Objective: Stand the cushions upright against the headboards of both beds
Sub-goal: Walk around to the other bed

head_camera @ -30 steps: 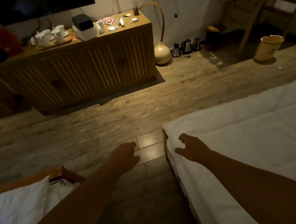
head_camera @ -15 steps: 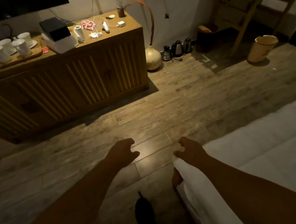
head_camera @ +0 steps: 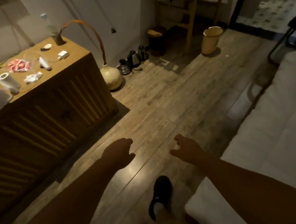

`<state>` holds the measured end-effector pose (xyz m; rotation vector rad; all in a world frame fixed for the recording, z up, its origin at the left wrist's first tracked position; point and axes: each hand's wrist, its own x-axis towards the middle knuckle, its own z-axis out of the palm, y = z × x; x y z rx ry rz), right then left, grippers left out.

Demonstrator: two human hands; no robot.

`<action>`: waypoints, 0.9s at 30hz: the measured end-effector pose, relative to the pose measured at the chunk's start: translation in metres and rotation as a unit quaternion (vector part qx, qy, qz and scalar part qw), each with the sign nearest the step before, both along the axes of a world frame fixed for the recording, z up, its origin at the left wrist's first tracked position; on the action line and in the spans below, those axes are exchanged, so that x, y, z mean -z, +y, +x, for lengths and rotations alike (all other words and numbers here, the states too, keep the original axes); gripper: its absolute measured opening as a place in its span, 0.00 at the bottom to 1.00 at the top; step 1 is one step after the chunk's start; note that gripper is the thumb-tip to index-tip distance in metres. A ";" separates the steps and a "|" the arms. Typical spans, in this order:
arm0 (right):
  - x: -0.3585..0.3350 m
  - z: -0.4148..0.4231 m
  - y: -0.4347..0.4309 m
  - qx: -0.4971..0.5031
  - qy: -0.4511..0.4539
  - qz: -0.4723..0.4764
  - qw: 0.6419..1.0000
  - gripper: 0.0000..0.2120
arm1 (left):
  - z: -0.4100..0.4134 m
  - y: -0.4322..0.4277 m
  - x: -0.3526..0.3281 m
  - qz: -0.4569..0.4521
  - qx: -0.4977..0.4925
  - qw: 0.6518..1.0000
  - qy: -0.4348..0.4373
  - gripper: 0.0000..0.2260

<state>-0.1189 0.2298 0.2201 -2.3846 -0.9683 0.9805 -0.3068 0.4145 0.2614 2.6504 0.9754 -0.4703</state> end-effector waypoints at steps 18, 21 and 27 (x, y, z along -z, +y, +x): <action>-0.004 0.261 0.103 0.213 0.024 0.019 0.977 0.27 | 0.359 0.152 -0.012 -0.023 0.217 0.976 0.006 0.27; 0.002 0.304 0.102 0.259 0.035 0.027 0.965 0.29 | 0.427 0.154 -0.005 -0.028 0.266 0.963 -0.001 0.27; 0.003 0.422 0.122 0.335 0.029 0.028 0.941 0.28 | 0.576 0.178 -0.001 -0.027 0.327 0.944 -0.025 0.27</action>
